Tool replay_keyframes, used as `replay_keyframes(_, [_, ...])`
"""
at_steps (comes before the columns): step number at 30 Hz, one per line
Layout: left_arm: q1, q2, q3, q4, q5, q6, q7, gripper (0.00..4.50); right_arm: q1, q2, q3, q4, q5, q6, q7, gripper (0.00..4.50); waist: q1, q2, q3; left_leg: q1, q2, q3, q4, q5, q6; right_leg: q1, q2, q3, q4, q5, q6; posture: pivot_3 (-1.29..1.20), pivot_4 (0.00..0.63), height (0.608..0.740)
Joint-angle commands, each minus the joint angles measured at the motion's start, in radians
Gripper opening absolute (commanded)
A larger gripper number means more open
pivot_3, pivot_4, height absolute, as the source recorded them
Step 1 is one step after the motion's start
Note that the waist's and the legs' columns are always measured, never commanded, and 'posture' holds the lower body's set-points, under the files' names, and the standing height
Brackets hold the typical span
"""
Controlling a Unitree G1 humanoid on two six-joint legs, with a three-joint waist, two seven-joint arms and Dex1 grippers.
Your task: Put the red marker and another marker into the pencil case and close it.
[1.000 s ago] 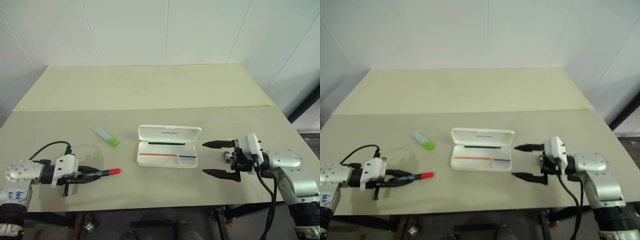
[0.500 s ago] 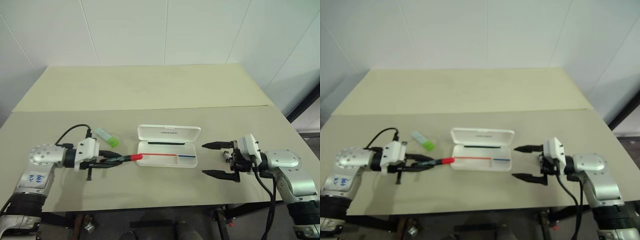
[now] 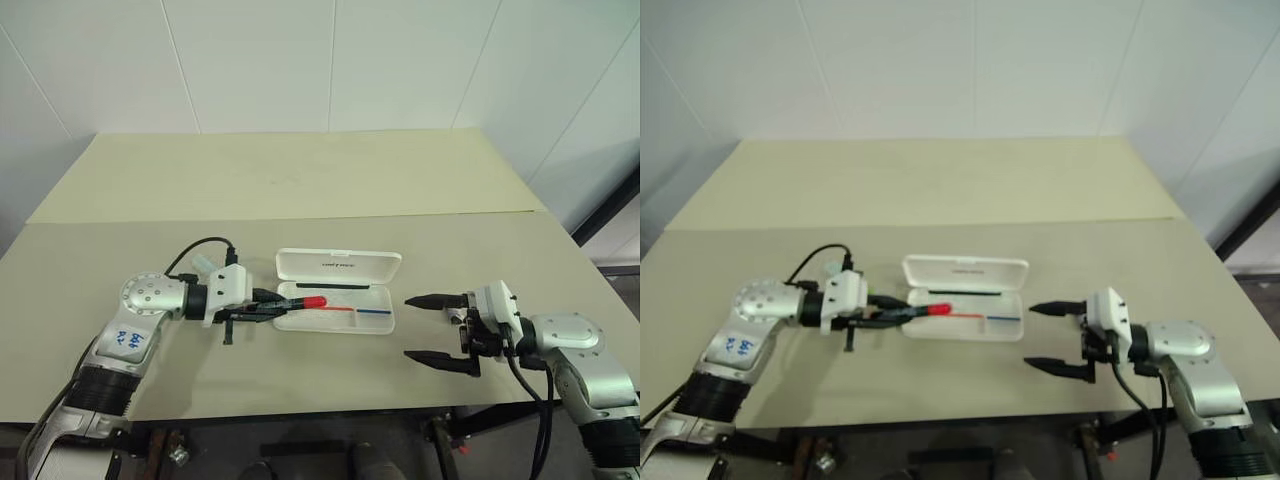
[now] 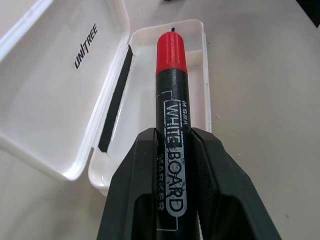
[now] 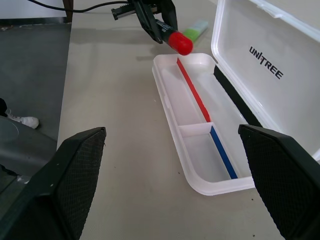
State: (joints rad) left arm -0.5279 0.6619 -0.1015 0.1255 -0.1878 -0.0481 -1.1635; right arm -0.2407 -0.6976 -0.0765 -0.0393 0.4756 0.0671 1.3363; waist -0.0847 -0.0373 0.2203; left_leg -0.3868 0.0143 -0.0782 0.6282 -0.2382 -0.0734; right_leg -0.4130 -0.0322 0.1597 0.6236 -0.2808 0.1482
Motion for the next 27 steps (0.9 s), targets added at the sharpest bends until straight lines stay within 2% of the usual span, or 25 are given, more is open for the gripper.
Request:
replay_keyframes(1, [-0.035, -0.015, -0.012, -0.002, 0.022, -0.033, 0.017, 0.60, 0.010, -0.009, -0.028, -0.044, 0.022, -0.002, -0.016, 4.50, 0.001, 0.000, 0.000, 0.000, 0.000, 0.000, 0.000, 0.000, 0.000, 0.000, 0.000, 0.000, 0.000, 0.000, -0.001, 0.00, 0.150, 0.740])
replay_keyframes(12, [-0.167, -0.132, -0.082, 0.155, 0.135, -0.152, 0.099, 0.60, 0.049, -0.015, -0.040, -0.106, 0.036, 0.017, -0.054, 4.50, 0.001, 0.000, 0.000, 0.000, 0.000, 0.000, 0.001, 0.000, 0.000, 0.001, 0.000, 0.001, -0.002, 0.000, 0.000, 0.00, 0.150, 0.740])
replay_keyframes(27, [-0.231, -0.194, -0.123, 0.293, 0.171, -0.167, 0.095, 0.60, 0.079, -0.015, -0.046, -0.152, 0.047, 0.028, -0.093, 4.50, 0.001, 0.000, 0.000, 0.000, 0.000, 0.000, 0.001, 0.000, 0.000, 0.001, 0.001, 0.001, -0.002, 0.001, 0.001, 0.00, 0.150, 0.740])
